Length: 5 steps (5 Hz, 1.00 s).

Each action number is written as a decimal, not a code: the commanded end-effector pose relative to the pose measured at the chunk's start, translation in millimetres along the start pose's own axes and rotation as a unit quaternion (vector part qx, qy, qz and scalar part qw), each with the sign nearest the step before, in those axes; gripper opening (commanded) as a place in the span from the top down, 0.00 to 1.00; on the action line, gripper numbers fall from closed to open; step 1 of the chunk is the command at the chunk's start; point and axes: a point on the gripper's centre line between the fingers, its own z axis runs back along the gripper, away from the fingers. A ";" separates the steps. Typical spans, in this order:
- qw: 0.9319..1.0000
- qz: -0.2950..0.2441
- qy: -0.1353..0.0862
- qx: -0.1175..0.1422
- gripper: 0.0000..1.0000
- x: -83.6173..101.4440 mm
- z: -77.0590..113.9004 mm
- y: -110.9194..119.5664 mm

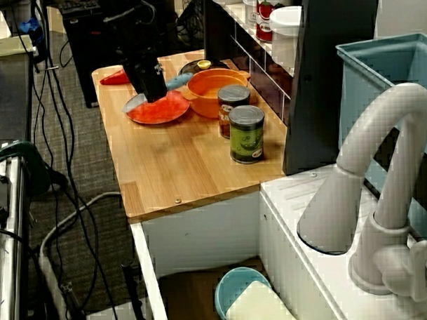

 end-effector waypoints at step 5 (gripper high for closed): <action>0.998 -0.041 -0.039 0.014 1.00 -20.5 -36.9 -10.9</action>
